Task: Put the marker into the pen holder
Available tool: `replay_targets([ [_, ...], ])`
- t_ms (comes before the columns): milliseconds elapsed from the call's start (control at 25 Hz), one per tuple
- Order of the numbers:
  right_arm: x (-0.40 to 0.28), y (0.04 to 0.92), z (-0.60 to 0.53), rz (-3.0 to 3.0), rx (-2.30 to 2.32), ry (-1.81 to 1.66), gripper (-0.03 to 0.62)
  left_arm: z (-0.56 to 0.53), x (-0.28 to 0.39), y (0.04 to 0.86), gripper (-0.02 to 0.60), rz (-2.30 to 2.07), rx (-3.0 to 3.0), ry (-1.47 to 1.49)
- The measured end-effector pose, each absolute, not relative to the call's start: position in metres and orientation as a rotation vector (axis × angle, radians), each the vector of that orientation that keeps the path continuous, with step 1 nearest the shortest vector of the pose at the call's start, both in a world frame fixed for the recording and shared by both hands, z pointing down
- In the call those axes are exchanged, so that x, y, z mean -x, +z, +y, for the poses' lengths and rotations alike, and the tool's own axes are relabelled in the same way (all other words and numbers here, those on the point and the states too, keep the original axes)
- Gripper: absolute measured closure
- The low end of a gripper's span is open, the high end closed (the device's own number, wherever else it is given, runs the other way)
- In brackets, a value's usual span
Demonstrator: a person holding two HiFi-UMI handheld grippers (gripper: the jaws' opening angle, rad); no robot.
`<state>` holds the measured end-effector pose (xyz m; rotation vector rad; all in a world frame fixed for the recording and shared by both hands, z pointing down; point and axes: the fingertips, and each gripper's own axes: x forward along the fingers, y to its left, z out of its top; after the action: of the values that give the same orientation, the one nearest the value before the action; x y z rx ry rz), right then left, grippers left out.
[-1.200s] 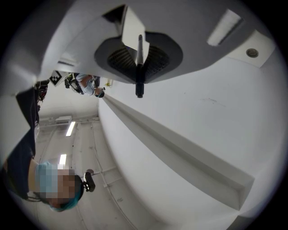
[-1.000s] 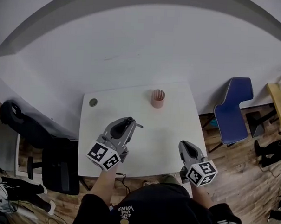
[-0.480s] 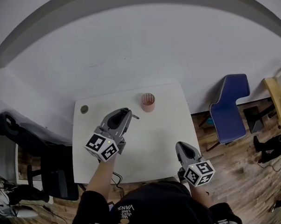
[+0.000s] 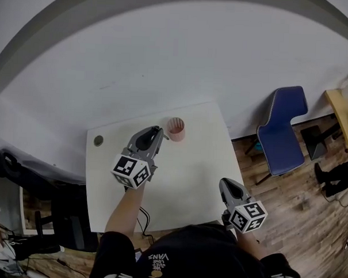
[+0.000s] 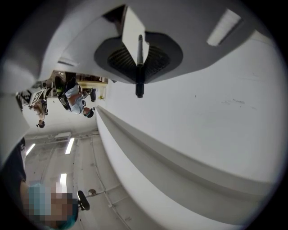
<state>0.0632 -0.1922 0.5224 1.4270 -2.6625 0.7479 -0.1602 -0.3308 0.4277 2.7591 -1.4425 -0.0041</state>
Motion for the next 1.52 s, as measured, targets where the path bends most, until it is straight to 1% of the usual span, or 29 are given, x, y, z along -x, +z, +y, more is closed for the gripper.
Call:
replay_targets([
  [680,-0.09,0.544,-0.207,-2.597,-1.46,0.801,0.592,-0.407,0.146,0.495,0.48,-1.491,-2.671,0.164],
  [1040,-0.102,0.55,-0.216,-2.566,-1.483,0.819,0.592,-0.423,0.147,0.532,0.48,-1.492,-2.593,0.229],
  [1520,-0.096,0.558,-0.222,-2.557,-1.448,0.854,0.592,-0.432,0.14,0.567,0.48,-1.471,-2.544,0.305],
])
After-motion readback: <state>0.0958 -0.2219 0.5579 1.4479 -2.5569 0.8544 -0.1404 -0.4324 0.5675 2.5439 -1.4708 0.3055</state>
